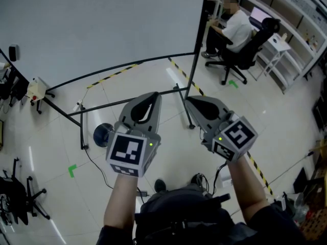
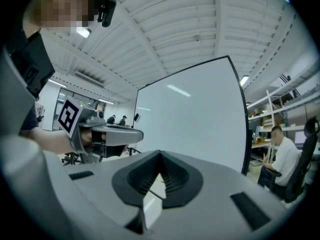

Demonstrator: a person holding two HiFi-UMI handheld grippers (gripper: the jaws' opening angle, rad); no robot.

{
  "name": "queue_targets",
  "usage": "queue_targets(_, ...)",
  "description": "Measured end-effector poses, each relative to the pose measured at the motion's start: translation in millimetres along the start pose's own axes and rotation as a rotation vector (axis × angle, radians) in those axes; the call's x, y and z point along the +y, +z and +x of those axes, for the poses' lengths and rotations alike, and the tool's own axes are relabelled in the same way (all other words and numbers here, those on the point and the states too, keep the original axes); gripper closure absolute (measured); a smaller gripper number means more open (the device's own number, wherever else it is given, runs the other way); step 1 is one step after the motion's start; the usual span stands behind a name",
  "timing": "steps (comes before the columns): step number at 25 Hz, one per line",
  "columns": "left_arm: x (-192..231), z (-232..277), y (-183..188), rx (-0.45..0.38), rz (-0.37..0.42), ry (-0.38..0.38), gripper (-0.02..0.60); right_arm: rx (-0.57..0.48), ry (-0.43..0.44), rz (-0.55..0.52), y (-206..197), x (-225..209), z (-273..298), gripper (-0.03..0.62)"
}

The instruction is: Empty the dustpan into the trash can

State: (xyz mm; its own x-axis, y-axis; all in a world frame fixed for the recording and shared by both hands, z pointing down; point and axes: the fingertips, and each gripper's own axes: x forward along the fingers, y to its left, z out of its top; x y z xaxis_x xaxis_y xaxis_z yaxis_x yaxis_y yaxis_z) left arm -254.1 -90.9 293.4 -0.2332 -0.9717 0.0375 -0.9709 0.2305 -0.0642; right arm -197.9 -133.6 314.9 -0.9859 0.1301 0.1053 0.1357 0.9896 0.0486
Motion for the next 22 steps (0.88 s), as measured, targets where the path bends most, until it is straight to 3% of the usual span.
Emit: queue_targets(22,-10.4,-12.1,-5.1,0.013,0.009,-0.009,0.584,0.007,0.005,0.011,-5.1,14.0,-5.5,0.588)
